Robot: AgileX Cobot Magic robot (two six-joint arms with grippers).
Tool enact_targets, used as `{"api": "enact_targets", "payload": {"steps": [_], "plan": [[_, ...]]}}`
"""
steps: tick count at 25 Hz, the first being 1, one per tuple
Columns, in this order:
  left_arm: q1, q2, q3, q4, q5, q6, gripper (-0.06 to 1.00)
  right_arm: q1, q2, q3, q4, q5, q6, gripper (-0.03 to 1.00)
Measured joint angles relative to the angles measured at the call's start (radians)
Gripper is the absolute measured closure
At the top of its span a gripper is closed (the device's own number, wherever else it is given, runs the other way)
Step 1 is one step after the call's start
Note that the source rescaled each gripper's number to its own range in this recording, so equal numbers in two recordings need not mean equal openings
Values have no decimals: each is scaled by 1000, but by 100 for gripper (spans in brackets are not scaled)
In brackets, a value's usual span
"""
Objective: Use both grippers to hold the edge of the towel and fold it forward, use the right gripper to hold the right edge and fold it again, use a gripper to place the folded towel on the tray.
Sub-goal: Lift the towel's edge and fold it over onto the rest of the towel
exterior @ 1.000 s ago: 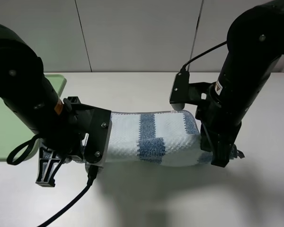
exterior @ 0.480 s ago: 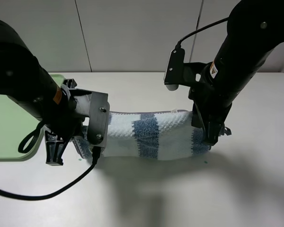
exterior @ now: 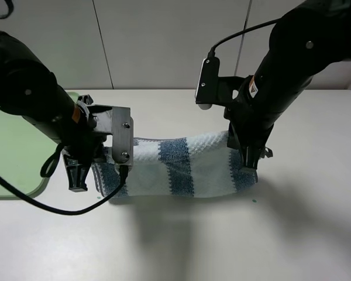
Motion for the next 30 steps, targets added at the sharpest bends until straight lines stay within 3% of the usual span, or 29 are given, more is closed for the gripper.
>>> {"api": "enact_targets", "payload": {"steps": [13, 28, 30], "plan": [[28, 86, 0, 94, -194, 0, 94, 0, 120, 0, -77, -127, 0, 97], [28, 155, 0, 104, -254, 0, 91, 0, 188, 0, -162, -211, 0, 97], [31, 155, 0, 104, -255, 0, 88, 0, 188, 0, -162, -211, 0, 92]]}}
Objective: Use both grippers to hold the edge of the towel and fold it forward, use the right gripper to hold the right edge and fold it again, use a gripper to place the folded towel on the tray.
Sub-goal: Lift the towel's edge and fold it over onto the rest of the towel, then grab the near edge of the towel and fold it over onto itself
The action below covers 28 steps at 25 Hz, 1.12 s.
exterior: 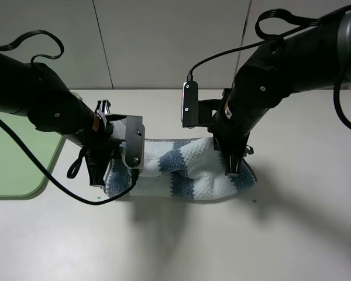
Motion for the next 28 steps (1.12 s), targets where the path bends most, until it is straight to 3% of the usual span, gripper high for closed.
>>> {"api": "enact_targets", "payload": {"steps": [2, 5, 7, 9, 11, 14, 21, 28], "plan": [[6, 0, 0, 0, 0, -1, 84, 0, 0, 0, -1, 0, 1, 79], [21, 0, 0, 0, 3, -24, 70, 0, 0, 0, -7, 0, 32, 42], [28, 0, 0, 0, 4, -42, 54, 0, 0, 0, -21, -4, 67, 16], [28, 0, 0, 0, 4, -54, 40, 0, 0, 0, -49, -11, 102, 4], [28, 0, 0, 0, -3, -57, 27, 0, 0, 0, -75, -12, 131, -1], [28, 0, 0, 0, -4, -57, 18, 0, 0, 0, -85, -13, 150, -2], [28, -4, 0, 0, -3, -66, 15, 0, 0, 0, -92, -18, 153, -3], [28, -105, 0, -3, 52, -203, 14, 0, -30, 0, -93, -18, 214, -3]]}}
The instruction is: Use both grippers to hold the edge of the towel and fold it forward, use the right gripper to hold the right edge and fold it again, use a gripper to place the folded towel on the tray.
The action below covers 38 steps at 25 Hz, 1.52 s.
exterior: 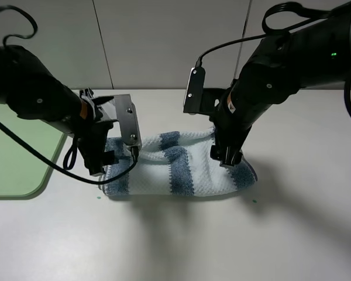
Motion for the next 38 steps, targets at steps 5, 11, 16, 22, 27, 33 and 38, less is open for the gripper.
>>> {"api": "enact_targets", "payload": {"steps": [5, 11, 16, 22, 27, 33, 38], "plan": [[0, -79, 0, -1, 63, -173, 14, 0, -36, 0, 4, 27, 102, -3], [0, -113, 0, 0, 95, -257, 6, 0, -55, 0, 12, 70, 196, -3], [0, -123, 0, -1, 98, -273, 5, 0, -62, 0, 12, 70, 203, -3], [0, -124, 0, -1, 103, -321, 4, 0, -62, 0, 12, 70, 205, -3], [0, -124, 0, -1, 132, -344, -4, 0, -62, 0, 12, 70, 205, -3], [0, -124, 0, -1, 183, -360, -6, 0, -62, 0, 15, 69, 265, -3], [0, -133, 0, 1, 187, -366, -6, 0, -62, 0, -21, 90, 379, -3]]}}
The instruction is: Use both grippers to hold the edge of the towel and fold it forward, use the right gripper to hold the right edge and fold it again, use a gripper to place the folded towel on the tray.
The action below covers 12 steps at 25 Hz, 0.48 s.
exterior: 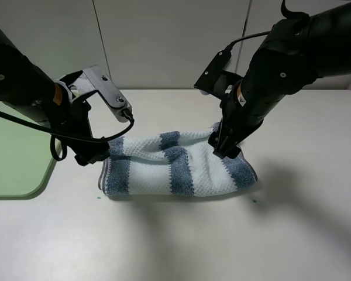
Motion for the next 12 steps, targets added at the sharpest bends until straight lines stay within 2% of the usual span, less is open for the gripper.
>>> {"api": "enact_targets", "payload": {"steps": [7, 12], "plan": [[0, -27, -20, 6, 81, -3, -6, 0, 0, 0, -7, 82, 152, -3], [0, -150, -24, 22, 125, -3, -6, 0, 0, 0, 22, 127, 226, -3]]}}
